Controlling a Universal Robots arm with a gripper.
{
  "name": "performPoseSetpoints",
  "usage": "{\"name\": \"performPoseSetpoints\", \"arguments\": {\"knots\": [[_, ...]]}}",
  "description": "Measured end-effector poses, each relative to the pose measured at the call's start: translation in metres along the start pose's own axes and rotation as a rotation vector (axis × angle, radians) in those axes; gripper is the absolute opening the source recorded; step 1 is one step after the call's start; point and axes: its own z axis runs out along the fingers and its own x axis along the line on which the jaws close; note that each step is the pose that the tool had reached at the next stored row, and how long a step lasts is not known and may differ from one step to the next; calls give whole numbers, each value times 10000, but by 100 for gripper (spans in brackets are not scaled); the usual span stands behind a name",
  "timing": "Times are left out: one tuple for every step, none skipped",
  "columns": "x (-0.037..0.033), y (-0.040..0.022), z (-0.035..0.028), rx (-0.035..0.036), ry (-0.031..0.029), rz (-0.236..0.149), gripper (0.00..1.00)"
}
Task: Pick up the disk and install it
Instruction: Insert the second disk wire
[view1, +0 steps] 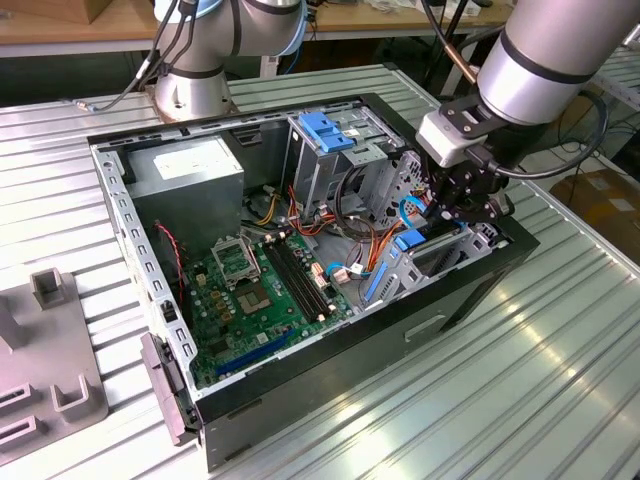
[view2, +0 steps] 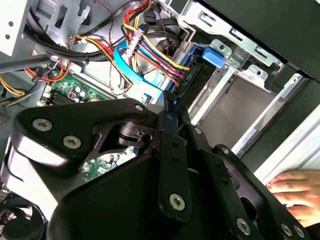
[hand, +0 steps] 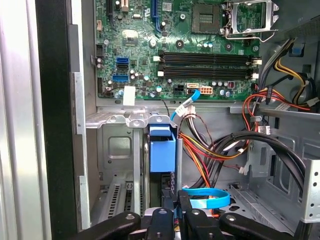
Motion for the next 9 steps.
{"name": "performPoseSetpoints", "arguments": {"knots": [[1, 0, 2, 0, -1, 0, 16], [2, 0, 2, 0, -2, 0, 16], [5, 0, 2, 0, 0, 0, 16], [6, -1, 2, 0, 0, 0, 16], [7, -1, 2, 0, 0, 1, 16], [10, -4, 2, 0, 0, 0, 16], [11, -6, 2, 0, 0, 0, 16], [15, -5, 3, 0, -2, 1, 16], [19, -5, 5, 0, -2, 0, 16]]}}
